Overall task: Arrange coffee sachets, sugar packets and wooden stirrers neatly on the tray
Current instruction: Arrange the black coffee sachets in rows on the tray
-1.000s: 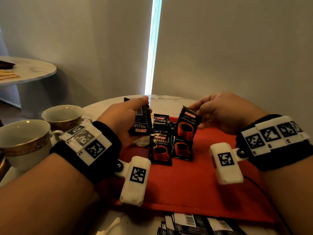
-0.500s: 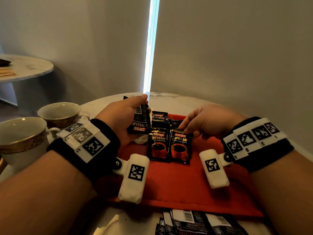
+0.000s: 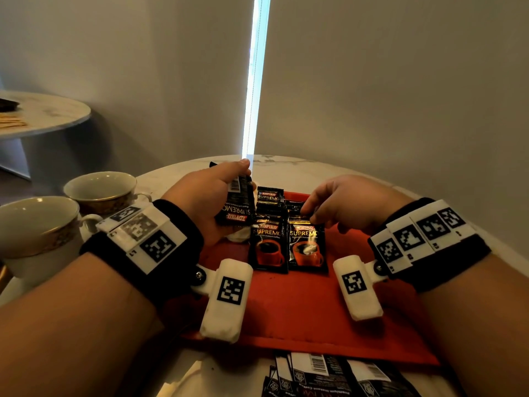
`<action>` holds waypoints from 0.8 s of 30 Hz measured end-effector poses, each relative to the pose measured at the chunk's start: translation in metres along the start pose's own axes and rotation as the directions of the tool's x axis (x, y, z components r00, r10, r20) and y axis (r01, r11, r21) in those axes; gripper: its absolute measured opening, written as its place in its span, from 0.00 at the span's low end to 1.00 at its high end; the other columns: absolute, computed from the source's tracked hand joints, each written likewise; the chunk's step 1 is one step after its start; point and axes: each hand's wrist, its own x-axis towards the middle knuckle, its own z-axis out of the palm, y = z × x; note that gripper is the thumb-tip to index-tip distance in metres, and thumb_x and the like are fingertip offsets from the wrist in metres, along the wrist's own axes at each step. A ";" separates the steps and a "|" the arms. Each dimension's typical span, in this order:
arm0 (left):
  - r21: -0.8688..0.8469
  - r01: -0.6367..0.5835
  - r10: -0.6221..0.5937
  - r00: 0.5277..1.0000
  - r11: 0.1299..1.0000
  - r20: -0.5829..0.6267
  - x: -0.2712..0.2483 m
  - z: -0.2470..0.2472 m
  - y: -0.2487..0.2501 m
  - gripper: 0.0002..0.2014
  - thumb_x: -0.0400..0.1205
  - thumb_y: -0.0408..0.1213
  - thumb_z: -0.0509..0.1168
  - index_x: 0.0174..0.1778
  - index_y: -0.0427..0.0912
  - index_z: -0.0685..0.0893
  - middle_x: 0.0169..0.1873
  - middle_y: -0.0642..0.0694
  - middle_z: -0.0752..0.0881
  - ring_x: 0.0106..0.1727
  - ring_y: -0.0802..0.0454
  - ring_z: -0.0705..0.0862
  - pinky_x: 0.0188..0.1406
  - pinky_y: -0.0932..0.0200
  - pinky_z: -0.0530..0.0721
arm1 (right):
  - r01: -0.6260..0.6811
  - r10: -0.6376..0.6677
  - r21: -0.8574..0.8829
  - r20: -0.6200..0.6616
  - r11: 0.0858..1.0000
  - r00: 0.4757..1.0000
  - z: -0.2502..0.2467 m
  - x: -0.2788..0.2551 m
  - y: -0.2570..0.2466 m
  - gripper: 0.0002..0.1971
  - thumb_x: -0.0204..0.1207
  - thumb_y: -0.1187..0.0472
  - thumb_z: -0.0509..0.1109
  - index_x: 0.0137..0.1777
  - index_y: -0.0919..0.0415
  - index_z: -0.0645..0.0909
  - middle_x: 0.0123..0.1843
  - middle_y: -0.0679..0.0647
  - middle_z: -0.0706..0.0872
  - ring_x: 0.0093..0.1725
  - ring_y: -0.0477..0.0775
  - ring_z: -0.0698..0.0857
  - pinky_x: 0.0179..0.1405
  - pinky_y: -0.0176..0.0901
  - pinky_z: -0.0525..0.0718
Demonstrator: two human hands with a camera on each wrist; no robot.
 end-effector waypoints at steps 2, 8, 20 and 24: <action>0.014 0.004 -0.004 1.000 1.000 -0.008 0.000 0.000 0.000 0.10 0.85 0.43 0.67 0.57 0.40 0.84 0.40 0.43 0.86 0.23 0.49 0.87 0.21 0.55 0.85 | 0.003 -0.003 -0.004 -0.008 1.000 1.000 0.001 0.000 -0.001 0.10 0.76 0.70 0.75 0.47 0.53 0.90 0.43 0.53 0.90 0.40 0.50 0.84 0.31 0.42 0.79; 0.025 0.060 -0.060 0.998 0.998 0.006 0.000 -0.001 0.000 0.10 0.83 0.40 0.66 0.57 0.40 0.83 0.34 0.43 0.84 0.25 0.47 0.86 0.23 0.56 0.84 | 0.013 -0.013 -0.025 -0.018 1.000 1.000 0.002 0.000 -0.001 0.08 0.76 0.69 0.75 0.48 0.54 0.90 0.43 0.53 0.89 0.39 0.49 0.84 0.29 0.40 0.80; -0.045 0.124 -0.120 0.989 0.991 0.083 0.000 -0.004 0.002 0.12 0.77 0.39 0.56 0.54 0.44 0.79 0.35 0.44 0.82 0.34 0.46 0.79 0.41 0.52 0.77 | 0.004 -0.005 -0.037 -0.019 0.999 1.000 0.000 -0.001 -0.001 0.06 0.77 0.67 0.76 0.48 0.55 0.89 0.41 0.53 0.89 0.37 0.48 0.83 0.30 0.41 0.80; -0.100 0.123 -0.112 0.988 0.987 0.104 0.001 -0.005 0.002 0.17 0.75 0.39 0.54 0.57 0.42 0.79 0.36 0.42 0.82 0.27 0.44 0.83 0.36 0.53 0.82 | 0.013 -0.014 -0.020 -0.044 1.000 0.999 -0.001 -0.002 -0.002 0.06 0.76 0.67 0.76 0.47 0.55 0.90 0.41 0.55 0.90 0.38 0.50 0.84 0.30 0.42 0.80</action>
